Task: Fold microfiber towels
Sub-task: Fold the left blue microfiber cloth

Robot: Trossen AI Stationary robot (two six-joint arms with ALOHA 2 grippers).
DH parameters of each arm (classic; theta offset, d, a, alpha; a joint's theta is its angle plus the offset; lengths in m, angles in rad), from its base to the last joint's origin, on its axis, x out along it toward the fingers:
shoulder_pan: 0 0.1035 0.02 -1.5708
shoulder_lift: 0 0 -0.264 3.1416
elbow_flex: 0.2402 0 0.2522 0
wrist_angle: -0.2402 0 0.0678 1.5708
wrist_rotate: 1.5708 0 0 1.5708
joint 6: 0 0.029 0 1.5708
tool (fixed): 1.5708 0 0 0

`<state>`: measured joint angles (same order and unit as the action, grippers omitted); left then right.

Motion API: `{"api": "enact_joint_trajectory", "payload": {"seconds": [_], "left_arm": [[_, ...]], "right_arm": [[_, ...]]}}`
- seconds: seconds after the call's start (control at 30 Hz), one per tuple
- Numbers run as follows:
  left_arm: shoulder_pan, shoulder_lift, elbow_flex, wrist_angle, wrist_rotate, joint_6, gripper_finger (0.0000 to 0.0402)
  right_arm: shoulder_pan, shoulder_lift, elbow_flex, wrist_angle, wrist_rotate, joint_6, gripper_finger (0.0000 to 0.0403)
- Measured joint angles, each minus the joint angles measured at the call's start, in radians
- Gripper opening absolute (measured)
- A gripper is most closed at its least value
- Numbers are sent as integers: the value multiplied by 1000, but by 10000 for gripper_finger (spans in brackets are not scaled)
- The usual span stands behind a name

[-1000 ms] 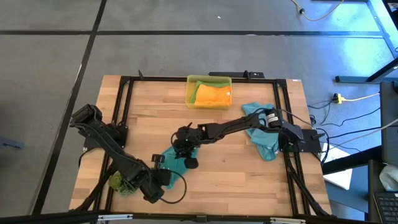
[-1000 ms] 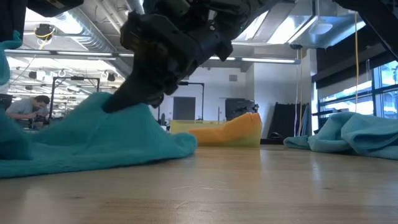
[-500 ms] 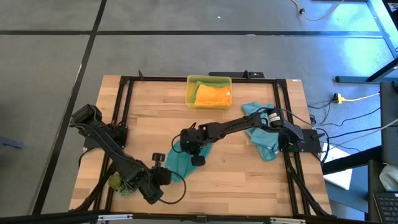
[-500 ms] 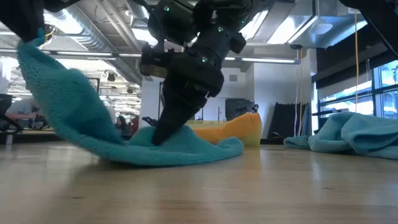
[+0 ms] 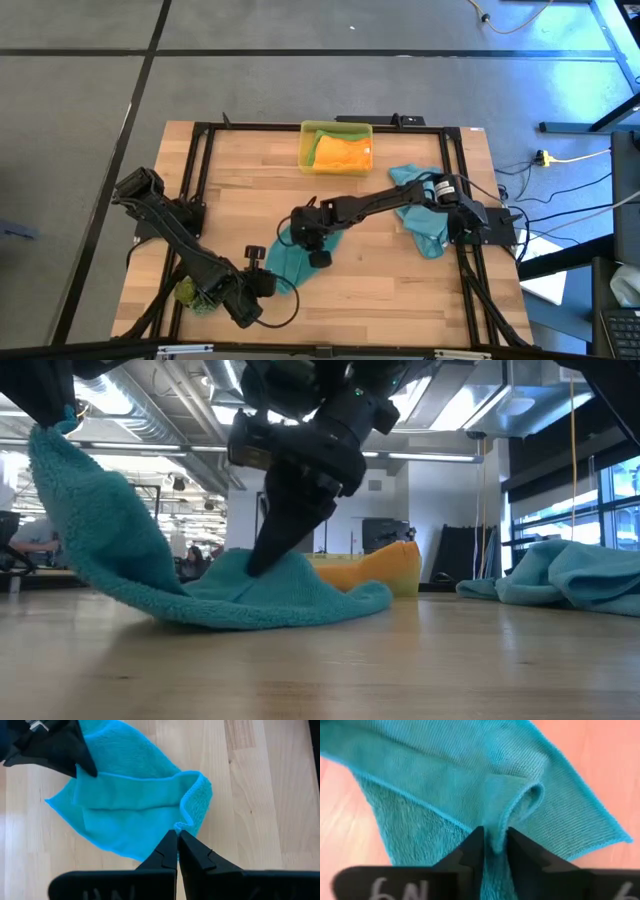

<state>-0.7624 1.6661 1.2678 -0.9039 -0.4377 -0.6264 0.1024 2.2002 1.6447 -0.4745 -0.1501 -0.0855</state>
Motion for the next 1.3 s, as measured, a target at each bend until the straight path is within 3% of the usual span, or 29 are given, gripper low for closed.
{"api": "enact_joint_trajectory", "payload": {"seconds": [0.2,0.33,0.77,0.93,1.1,1.3], "left_arm": [[0,0,0,0,-30,-25,0],[0,0,0,9,-70,-28,0],[-5,0,0,33,-141,-73,0],[-5,0,0,31,-150,-73,0],[-5,0,0,31,-157,-73,0],[-5,0,0,33,-166,-73,0]], "right_arm": [[14,-2,0,-19,10,-51,144],[35,-2,0,-40,93,-103,172],[98,-2,0,-66,403,-236,163],[99,-2,0,-55,374,-202,162],[98,-3,0,-9,249,-159,162],[97,-3,0,12,213,-152,162]]}}
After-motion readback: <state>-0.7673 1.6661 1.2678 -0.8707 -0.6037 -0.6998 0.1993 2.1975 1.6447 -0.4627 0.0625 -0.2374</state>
